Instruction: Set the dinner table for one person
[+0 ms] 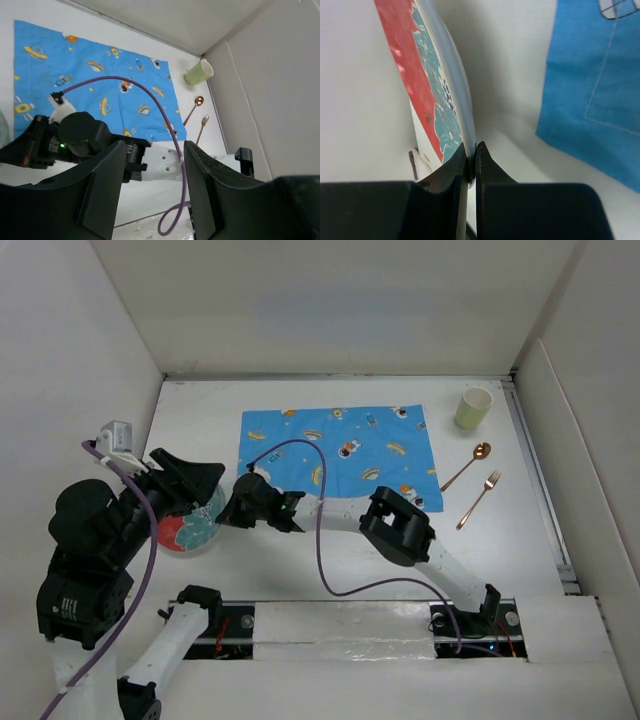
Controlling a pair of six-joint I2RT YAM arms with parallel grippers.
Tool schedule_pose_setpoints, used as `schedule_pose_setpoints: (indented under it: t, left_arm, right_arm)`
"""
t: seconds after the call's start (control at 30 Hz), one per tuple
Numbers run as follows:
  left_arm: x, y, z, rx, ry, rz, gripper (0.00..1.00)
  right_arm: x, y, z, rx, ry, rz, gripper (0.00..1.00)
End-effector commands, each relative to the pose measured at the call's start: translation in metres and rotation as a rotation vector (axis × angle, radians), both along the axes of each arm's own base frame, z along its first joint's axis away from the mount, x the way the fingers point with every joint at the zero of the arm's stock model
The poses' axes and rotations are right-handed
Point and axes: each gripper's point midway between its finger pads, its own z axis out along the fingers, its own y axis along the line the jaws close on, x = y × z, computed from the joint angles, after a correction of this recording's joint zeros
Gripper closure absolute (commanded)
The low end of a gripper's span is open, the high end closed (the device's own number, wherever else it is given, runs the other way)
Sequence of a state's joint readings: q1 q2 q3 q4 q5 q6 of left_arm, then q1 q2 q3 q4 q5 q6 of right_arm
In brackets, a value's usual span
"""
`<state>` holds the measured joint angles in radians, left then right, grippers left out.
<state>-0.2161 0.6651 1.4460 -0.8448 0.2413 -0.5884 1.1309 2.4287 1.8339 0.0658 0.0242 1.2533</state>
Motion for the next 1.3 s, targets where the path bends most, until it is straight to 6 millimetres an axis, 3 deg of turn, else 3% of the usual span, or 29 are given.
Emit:
schedule_pose_setpoints:
  t: [0.0, 0.07, 0.1, 0.13, 0.17, 0.23, 0.27, 0.33, 0.37, 0.4, 0.43, 0.47, 0.5, 0.57, 0.6, 0.67, 0.7, 0.73, 0.77, 0.8, 0.93, 1.27]
  left_arm:
    - [0.001, 0.018, 0.030, 0.028, -0.098, 0.090, 0.53]
    - [0.004, 0.027, 0.042, 0.037, -0.117, 0.144, 0.51]
    - [0.005, 0.027, 0.042, 0.037, -0.117, 0.145, 0.51]
    - [0.006, 0.028, 0.043, 0.038, -0.117, 0.155, 0.51]
    - [0.008, 0.028, 0.045, 0.031, -0.120, 0.159, 0.51]
    - [0.017, 0.026, 0.041, 0.029, -0.098, 0.162, 0.51]
    - [0.020, 0.024, 0.042, 0.018, -0.104, 0.159, 0.52]
    - [0.032, 0.016, 0.035, 0.004, -0.077, 0.131, 0.54]
    - [0.037, 0.011, 0.039, -0.010, -0.096, 0.114, 0.59]
    - [0.047, 0.006, 0.030, -0.008, -0.067, 0.102, 0.64]
    - [0.052, 0.002, 0.027, -0.009, -0.058, 0.084, 0.87]
    - [0.059, 0.000, 0.028, -0.010, -0.068, 0.081, 0.99]
    - [0.072, -0.003, 0.017, 0.002, -0.035, 0.080, 1.00]
    - [0.088, -0.001, 0.009, 0.030, -0.030, 0.104, 1.00]
    - [0.103, -0.003, -0.008, 0.056, 0.011, 0.107, 1.00]
    - [0.122, 0.000, -0.016, 0.109, 0.002, 0.126, 1.00]
    - [0.137, -0.002, -0.036, 0.140, 0.046, 0.129, 1.00]
    - [0.145, 0.001, -0.044, 0.168, 0.061, 0.145, 0.97]
    - [0.154, 0.002, -0.049, 0.200, 0.056, 0.146, 0.87]
    - [0.165, -0.001, -0.062, 0.216, 0.090, 0.139, 0.83]
    - [0.177, -0.008, -0.067, 0.221, 0.097, 0.107, 0.65]
    - [0.185, -0.010, -0.083, 0.223, 0.110, 0.111, 0.64]
  right_arm:
    - [-0.011, 0.006, 0.149, 0.207, -0.260, 0.144, 1.00]
    - [0.003, -0.029, 0.235, 0.322, -0.368, 0.139, 1.00]
    - [0.003, -0.030, 0.236, 0.322, -0.369, 0.139, 1.00]
    - [0.012, -0.057, 0.265, 0.361, -0.394, 0.135, 1.00]
    - [0.017, -0.072, 0.278, 0.386, -0.411, 0.134, 1.00]
    - [0.024, -0.100, 0.286, 0.399, -0.391, 0.155, 1.00]
    - [0.039, -0.131, 0.287, 0.381, -0.387, 0.120, 1.00]
    - [0.048, -0.160, 0.280, 0.346, -0.403, 0.113, 1.00]
    - [0.061, -0.189, 0.266, 0.293, -0.385, 0.073, 1.00]
    - [0.066, -0.203, 0.258, 0.271, -0.380, 0.067, 1.00]
    - [0.064, -0.214, 0.252, 0.268, -0.363, 0.094, 1.00]
    - [0.068, -0.226, 0.246, 0.259, -0.360, 0.091, 1.00]
    - [0.079, -0.249, 0.234, 0.234, -0.350, 0.055, 1.00]
    - [0.083, -0.267, 0.226, 0.225, -0.341, 0.074, 1.00]
    - [0.096, -0.283, 0.218, 0.197, -0.352, 0.065, 1.00]
    - [0.100, -0.295, 0.210, 0.181, -0.333, 0.093, 1.00]
    - [0.104, -0.303, 0.206, 0.169, -0.336, 0.096, 1.00]
    - [0.114, -0.315, 0.199, 0.165, -0.318, 0.083, 1.00]
    - [0.118, -0.320, 0.196, 0.165, -0.311, 0.082, 1.00]
    - [0.122, -0.325, 0.191, 0.163, -0.304, 0.081, 1.00]
    - [0.138, -0.342, 0.165, 0.152, -0.246, 0.069, 1.00]
    - [0.154, -0.348, 0.111, 0.129, -0.122, 0.049, 1.00]
